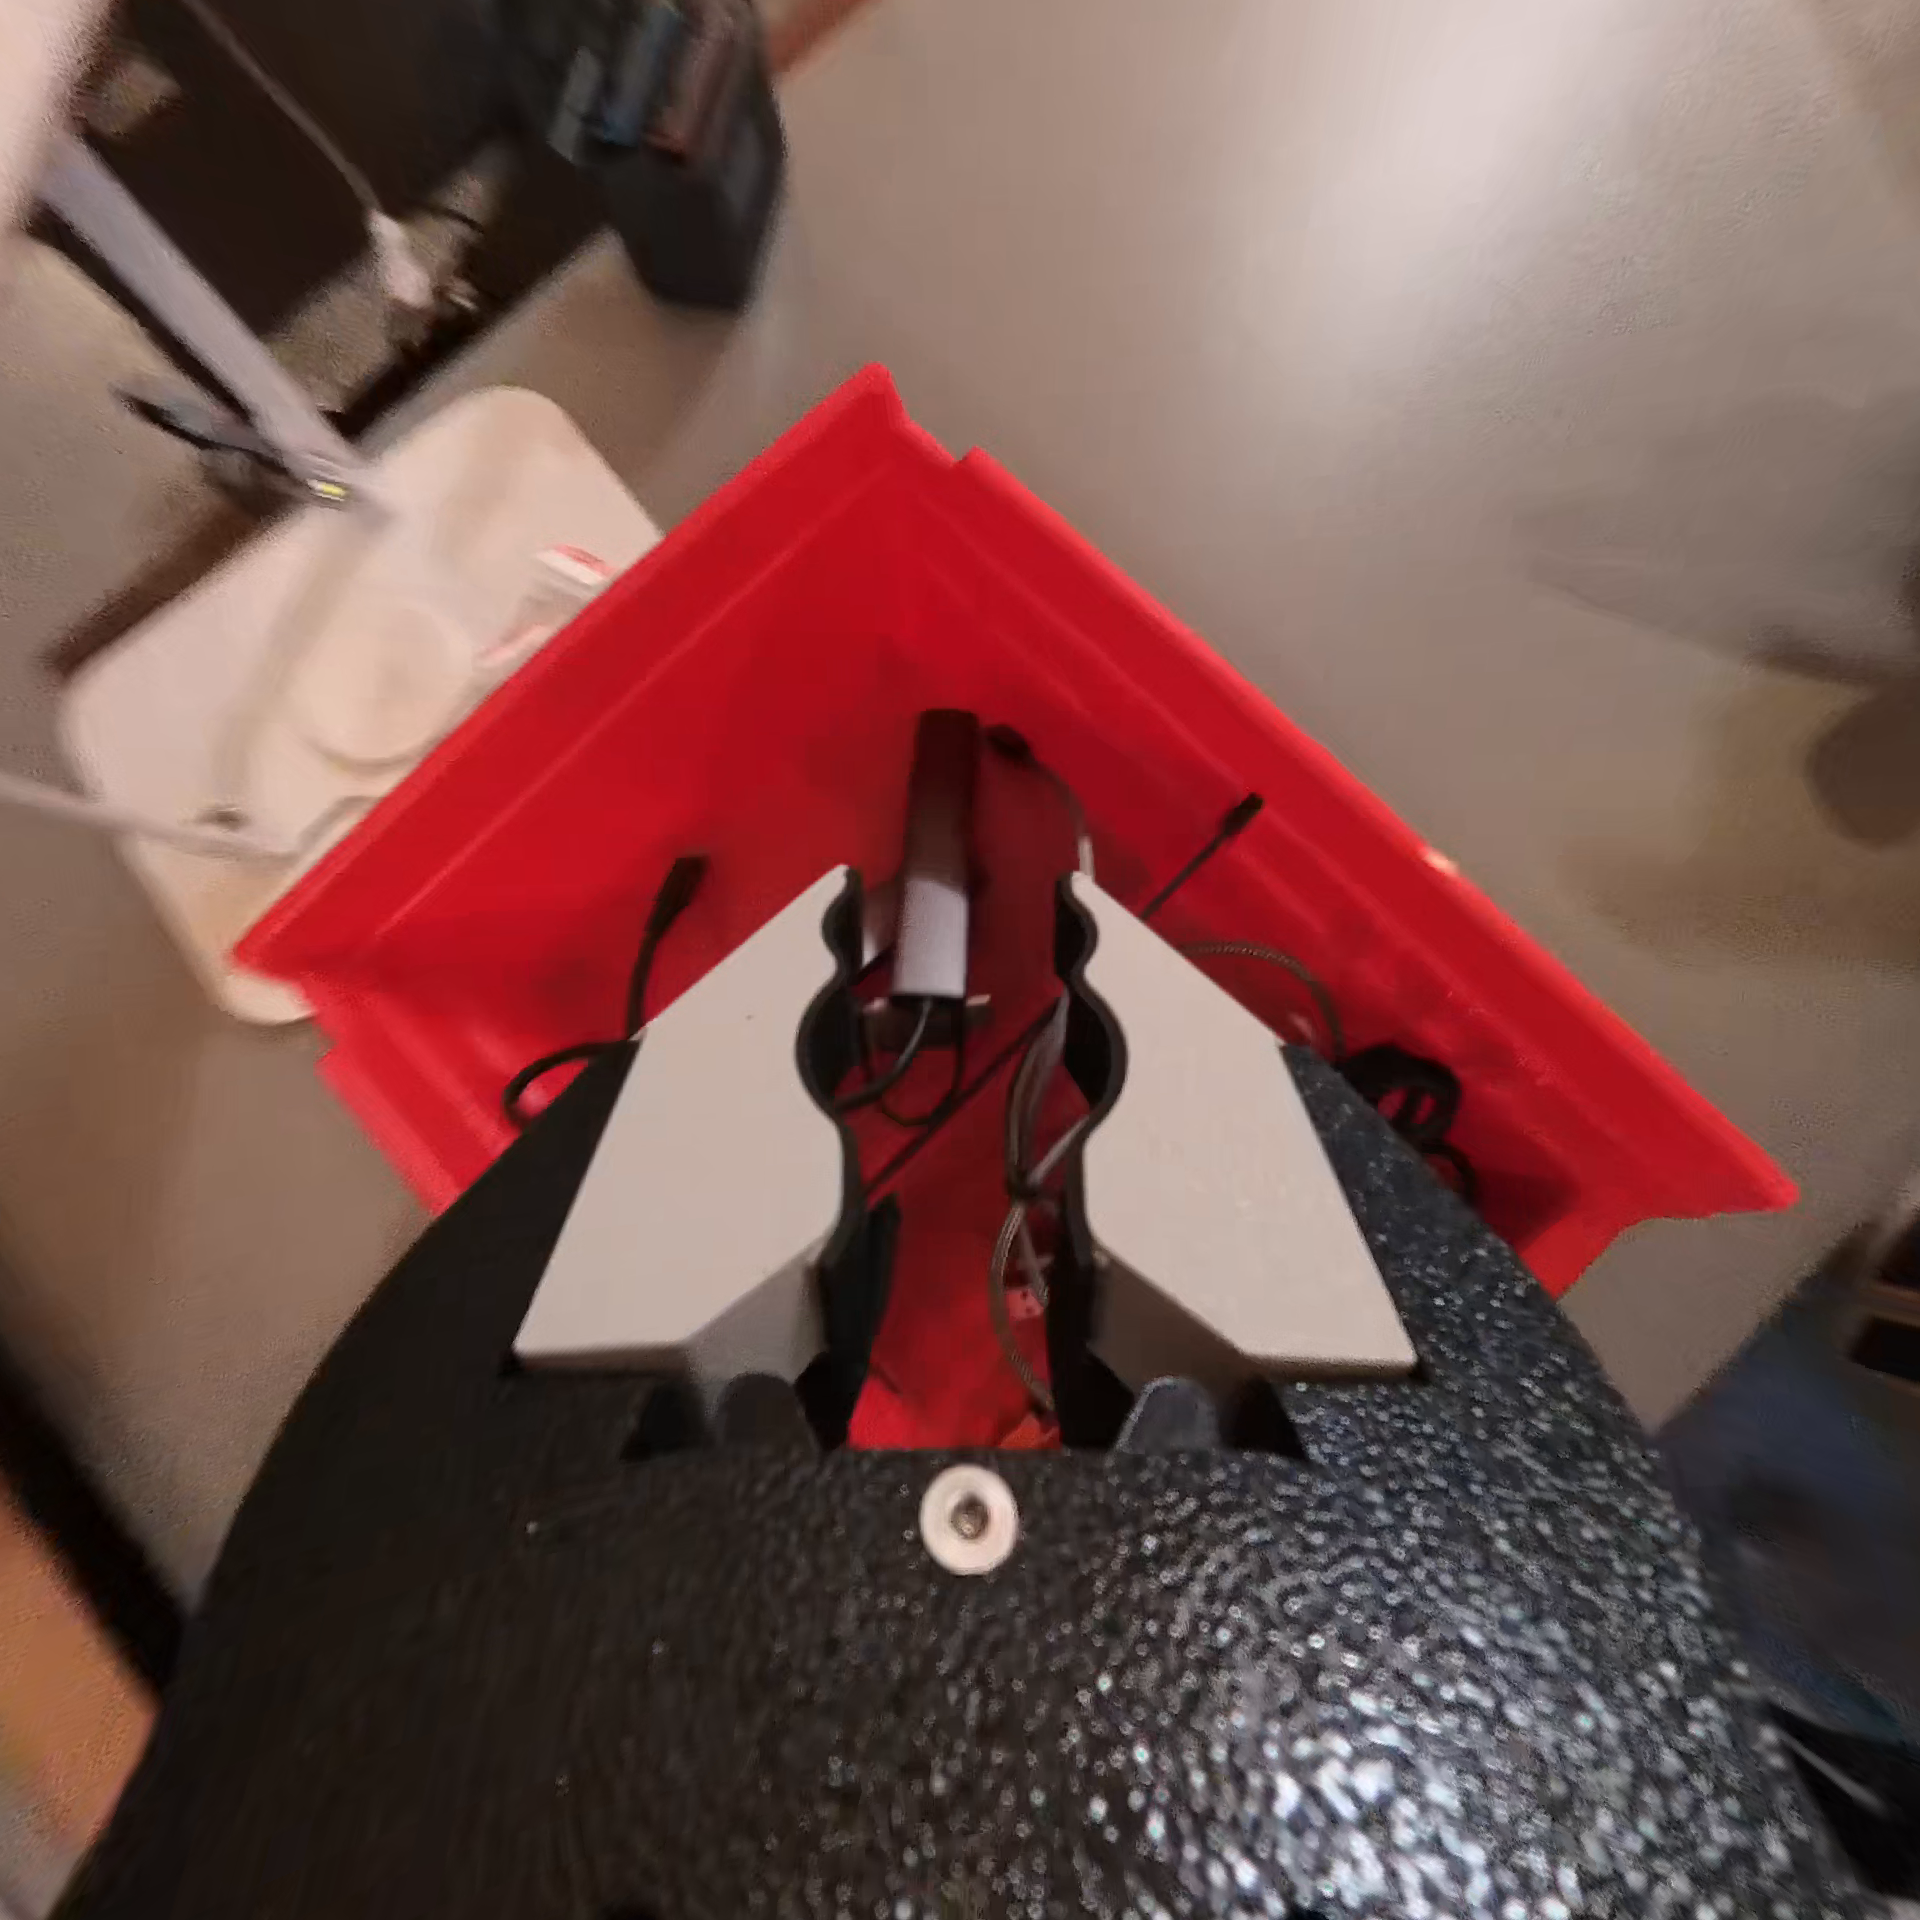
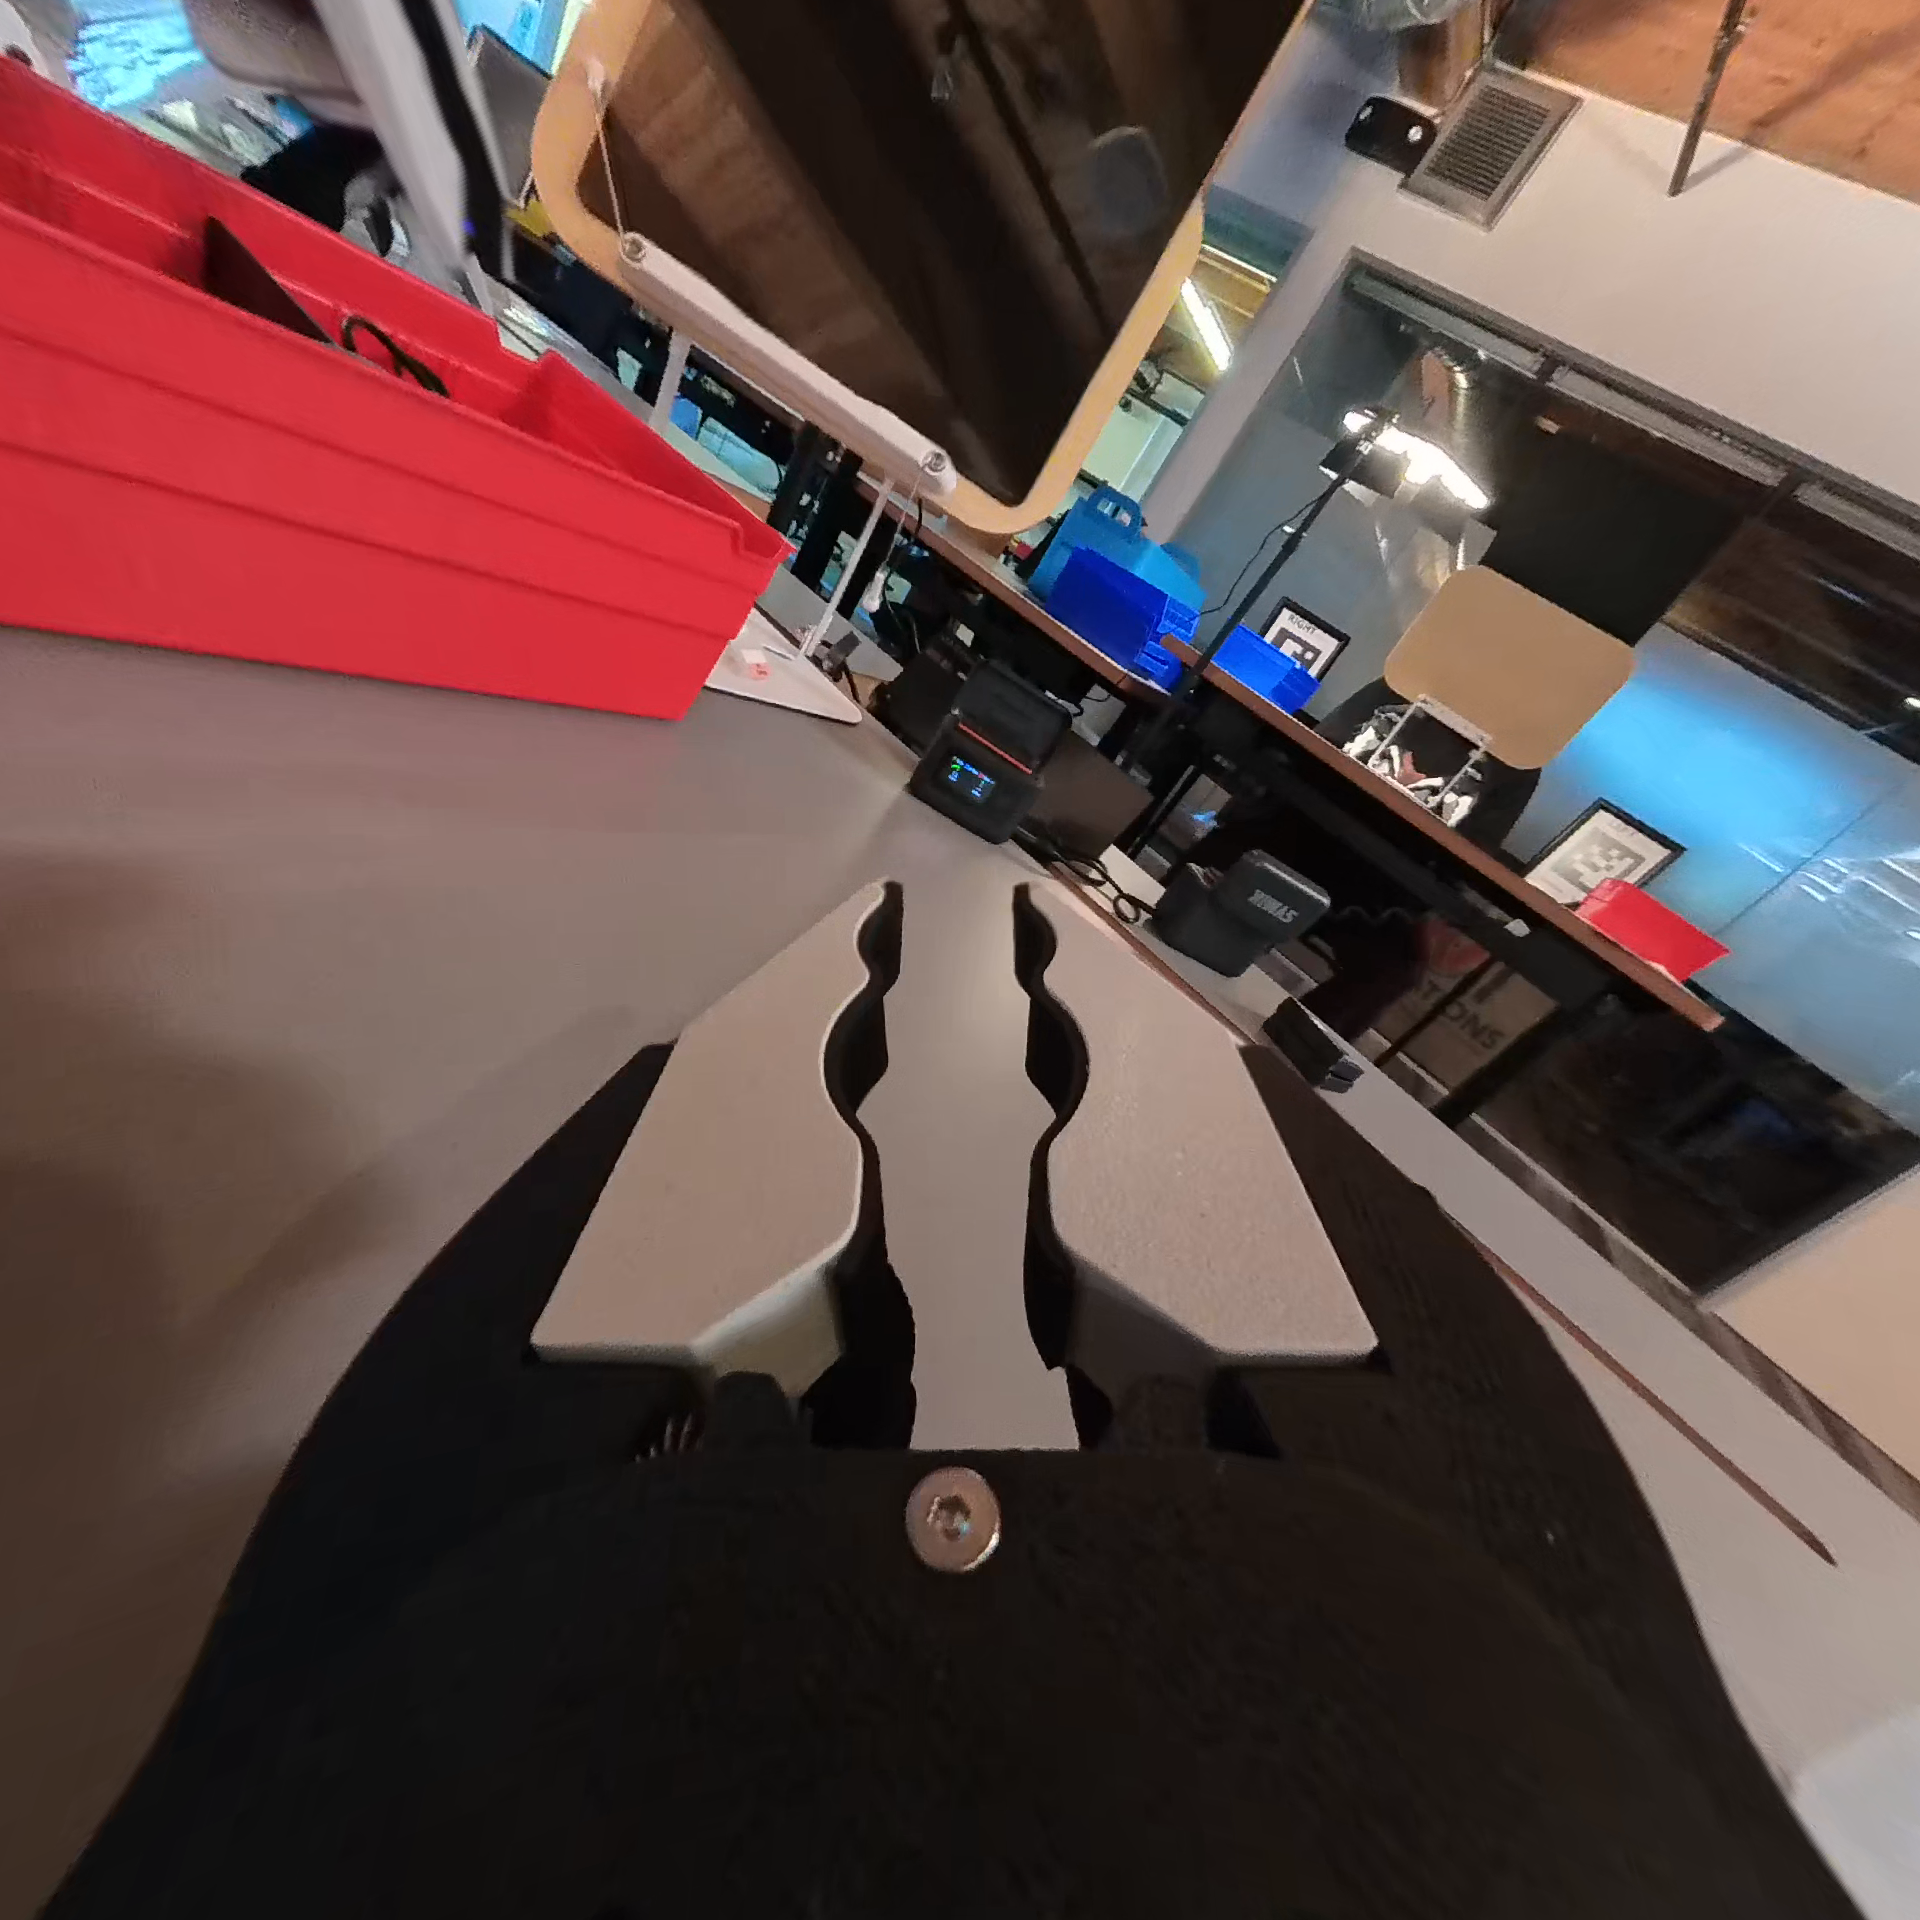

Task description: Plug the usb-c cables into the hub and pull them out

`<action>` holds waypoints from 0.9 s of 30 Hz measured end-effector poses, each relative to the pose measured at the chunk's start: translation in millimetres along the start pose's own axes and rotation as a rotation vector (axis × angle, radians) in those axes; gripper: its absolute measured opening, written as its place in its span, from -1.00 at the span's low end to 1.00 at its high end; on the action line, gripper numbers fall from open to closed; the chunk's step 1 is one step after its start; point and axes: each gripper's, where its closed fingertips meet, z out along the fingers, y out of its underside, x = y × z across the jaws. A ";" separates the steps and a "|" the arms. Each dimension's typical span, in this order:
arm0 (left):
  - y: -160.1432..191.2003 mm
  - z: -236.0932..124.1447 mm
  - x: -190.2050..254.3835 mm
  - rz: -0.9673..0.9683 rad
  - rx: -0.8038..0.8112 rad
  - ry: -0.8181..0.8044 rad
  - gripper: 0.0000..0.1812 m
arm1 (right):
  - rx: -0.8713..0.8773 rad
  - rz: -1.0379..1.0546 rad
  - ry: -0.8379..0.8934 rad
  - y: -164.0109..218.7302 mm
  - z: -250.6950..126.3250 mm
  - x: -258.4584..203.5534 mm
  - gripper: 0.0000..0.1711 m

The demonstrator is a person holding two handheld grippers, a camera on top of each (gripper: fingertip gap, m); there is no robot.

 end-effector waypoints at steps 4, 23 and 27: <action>4.8 45.9 -4.3 -0.079 -0.217 0.145 -0.57 | -0.015 -0.061 0.000 2.3 -0.9 -4.1 -0.78; 48.3 94.1 -4.7 -0.017 -0.574 0.126 -0.58 | 0.007 -0.062 0.046 -2.5 -11.5 4.4 -0.78; 48.3 92.8 -5.3 -0.024 -0.552 0.121 -0.67 | 0.011 -0.051 0.051 -2.8 -12.9 6.0 -0.78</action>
